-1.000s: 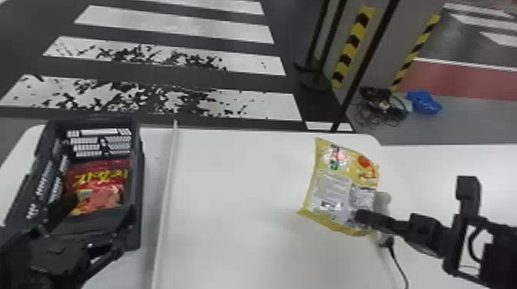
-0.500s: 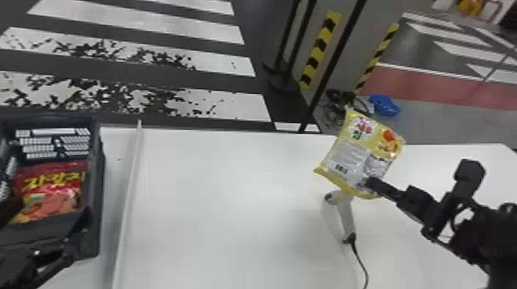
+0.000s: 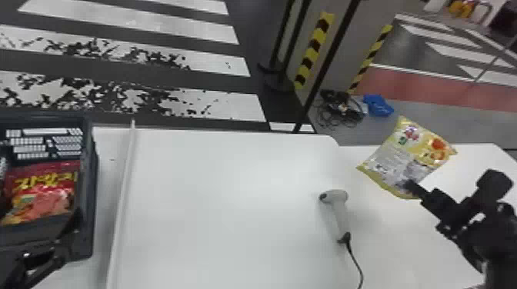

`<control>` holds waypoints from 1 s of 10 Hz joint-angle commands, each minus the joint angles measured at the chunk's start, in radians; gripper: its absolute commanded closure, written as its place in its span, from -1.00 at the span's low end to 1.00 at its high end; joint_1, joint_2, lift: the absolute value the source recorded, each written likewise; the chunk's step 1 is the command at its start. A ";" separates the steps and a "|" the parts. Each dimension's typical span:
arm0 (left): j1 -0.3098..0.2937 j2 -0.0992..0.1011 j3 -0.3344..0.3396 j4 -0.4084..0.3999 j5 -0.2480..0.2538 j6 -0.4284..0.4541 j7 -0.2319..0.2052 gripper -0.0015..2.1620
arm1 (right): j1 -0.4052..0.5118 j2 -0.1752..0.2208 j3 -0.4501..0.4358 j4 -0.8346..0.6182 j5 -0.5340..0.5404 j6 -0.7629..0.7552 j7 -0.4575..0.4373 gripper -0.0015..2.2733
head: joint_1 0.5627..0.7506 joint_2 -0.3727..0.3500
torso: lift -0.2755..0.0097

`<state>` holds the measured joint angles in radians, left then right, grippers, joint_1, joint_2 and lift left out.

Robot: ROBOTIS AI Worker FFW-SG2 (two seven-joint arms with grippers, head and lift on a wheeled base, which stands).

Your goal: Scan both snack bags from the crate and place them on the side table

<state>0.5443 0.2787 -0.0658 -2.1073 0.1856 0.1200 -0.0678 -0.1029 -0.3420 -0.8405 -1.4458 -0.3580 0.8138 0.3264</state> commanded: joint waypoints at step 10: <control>0.006 0.017 0.003 0.000 0.028 -0.090 0.028 -0.93 | -0.184 -0.176 0.037 0.709 0.027 -0.587 -0.067 -0.54 | 0.41 -0.94 | 0.26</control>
<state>0.5507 0.2929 -0.0635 -2.1092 0.2099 0.0311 -0.0406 -0.2840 -0.5129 -0.8122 -0.7522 -0.3342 0.2278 0.2591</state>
